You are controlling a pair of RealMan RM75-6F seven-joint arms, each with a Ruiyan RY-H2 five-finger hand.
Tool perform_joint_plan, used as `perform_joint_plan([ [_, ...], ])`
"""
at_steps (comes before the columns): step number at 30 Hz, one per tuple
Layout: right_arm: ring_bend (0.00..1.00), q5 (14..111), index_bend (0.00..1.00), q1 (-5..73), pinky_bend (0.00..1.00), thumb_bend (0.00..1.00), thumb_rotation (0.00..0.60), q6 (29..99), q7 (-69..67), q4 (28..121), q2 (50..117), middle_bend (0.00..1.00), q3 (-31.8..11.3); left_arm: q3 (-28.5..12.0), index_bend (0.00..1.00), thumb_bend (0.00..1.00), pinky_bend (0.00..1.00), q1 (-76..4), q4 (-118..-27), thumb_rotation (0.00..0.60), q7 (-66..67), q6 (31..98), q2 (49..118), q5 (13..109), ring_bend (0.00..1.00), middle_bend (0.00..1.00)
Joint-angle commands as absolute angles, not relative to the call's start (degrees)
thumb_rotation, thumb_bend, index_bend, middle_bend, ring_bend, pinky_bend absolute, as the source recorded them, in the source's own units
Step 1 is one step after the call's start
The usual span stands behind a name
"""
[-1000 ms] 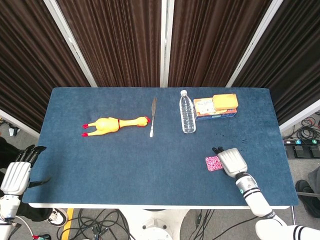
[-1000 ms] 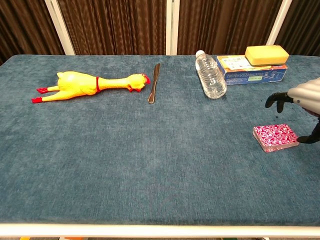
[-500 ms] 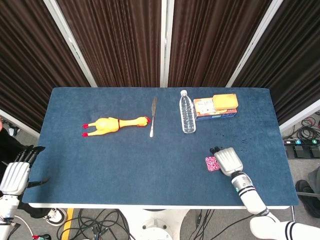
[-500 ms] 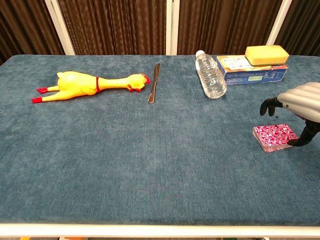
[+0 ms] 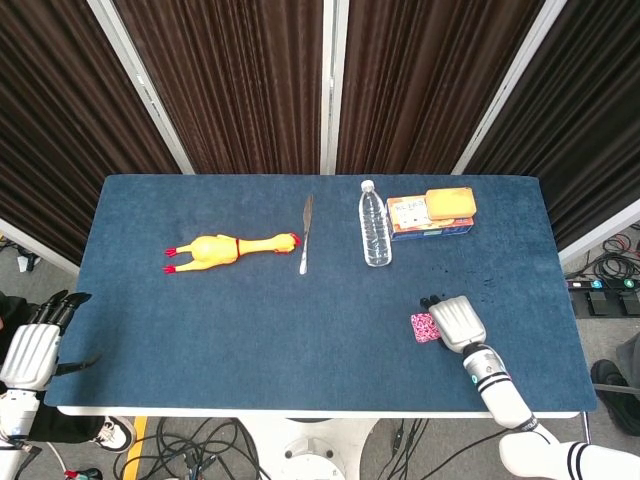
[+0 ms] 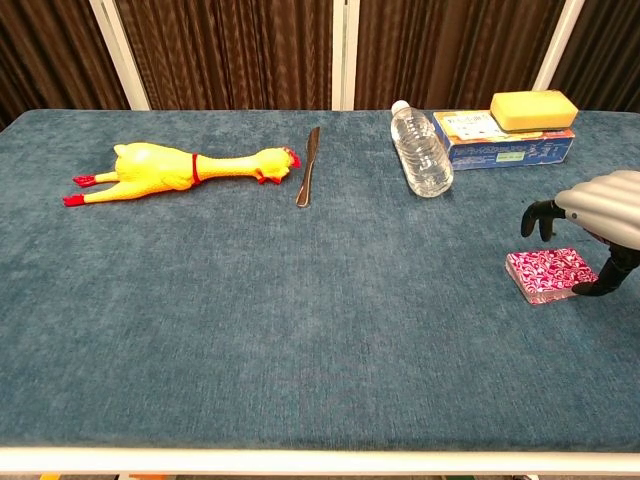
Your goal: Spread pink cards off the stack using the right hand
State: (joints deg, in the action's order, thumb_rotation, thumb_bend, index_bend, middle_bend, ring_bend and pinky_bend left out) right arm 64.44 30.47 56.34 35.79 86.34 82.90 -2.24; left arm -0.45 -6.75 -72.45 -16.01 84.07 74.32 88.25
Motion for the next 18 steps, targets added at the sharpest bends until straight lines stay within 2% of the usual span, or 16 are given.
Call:
perform_joint_plan([
  [1,0.83,64.37,0.28,30.55,0.92,0.09,0.600,56.26,35.73,86.29,82.96,0.33,-2.12,-0.43,0.16,0.03,0.18,-6.74,-72.47,0.600,-16.00,84.06,74.32,88.26,0.06,0.15],
  [18,0.83,63.13,0.28,31.56,0.92,0.09,0.600,55.91,36.42,85.58,83.74,0.33,-1.68,-0.51,0.16,0.03,0.18,-6.69,-72.18,0.600,-16.33,83.90,74.35,88.05,0.06,0.16],
])
